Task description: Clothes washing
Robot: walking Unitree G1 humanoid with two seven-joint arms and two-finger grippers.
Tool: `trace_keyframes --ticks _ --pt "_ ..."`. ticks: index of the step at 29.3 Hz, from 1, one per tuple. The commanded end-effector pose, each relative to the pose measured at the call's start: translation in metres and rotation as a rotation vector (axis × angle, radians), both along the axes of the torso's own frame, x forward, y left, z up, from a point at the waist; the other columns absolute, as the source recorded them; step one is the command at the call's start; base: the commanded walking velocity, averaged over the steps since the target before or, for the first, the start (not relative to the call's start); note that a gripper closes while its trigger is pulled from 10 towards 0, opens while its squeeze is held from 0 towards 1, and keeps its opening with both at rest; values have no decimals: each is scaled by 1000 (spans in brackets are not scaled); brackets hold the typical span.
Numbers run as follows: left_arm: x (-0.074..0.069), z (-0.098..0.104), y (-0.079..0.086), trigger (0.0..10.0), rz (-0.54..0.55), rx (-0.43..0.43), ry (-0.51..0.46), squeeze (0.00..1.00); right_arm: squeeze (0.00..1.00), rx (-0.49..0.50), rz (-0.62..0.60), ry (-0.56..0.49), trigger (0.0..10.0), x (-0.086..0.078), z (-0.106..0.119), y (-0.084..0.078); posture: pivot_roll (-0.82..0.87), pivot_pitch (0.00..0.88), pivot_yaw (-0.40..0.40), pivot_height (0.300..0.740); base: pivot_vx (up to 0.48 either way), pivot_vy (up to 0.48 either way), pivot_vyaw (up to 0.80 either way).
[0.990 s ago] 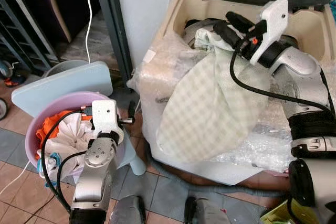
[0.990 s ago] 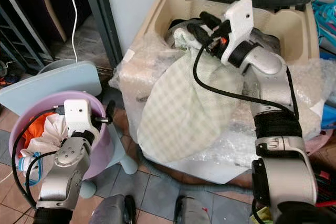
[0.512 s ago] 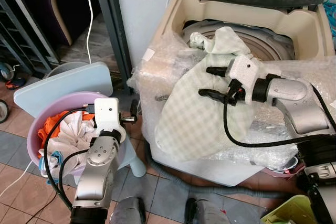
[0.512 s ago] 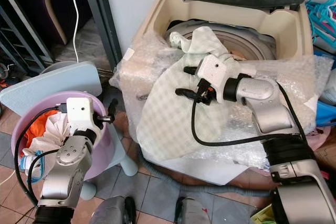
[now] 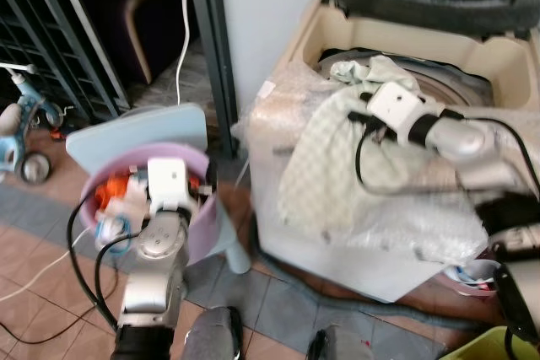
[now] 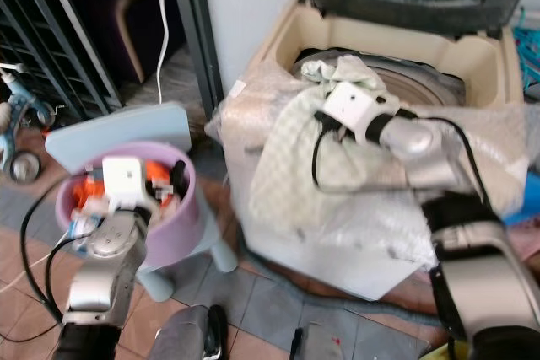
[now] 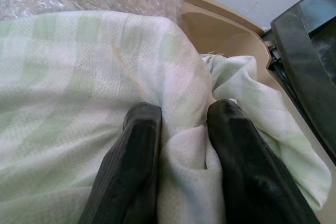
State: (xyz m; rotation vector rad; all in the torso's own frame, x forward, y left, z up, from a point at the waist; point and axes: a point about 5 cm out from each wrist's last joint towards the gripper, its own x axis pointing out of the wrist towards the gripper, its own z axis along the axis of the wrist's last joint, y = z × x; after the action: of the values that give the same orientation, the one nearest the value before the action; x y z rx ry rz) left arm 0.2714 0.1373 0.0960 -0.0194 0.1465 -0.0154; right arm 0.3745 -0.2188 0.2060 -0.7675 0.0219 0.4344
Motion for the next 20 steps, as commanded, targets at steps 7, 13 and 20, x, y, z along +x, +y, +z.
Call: trace_keyframes --ticks 7,13,20 --pt "3 3 1 10000 7 15 -9 0 0 382 -469 -155 0 17 28 -46 -3 87 37 740 0 0 0" --pt "4 3 1 10000 8 17 -9 0 0 589 -588 -372 0 13 60 -63 -7 83 37 740 0 0 0" --pt "5 3 1 10000 10 17 -12 0 0 445 -182 -209 10000 15 53 -25 -6 81 37 740 0 0 0"
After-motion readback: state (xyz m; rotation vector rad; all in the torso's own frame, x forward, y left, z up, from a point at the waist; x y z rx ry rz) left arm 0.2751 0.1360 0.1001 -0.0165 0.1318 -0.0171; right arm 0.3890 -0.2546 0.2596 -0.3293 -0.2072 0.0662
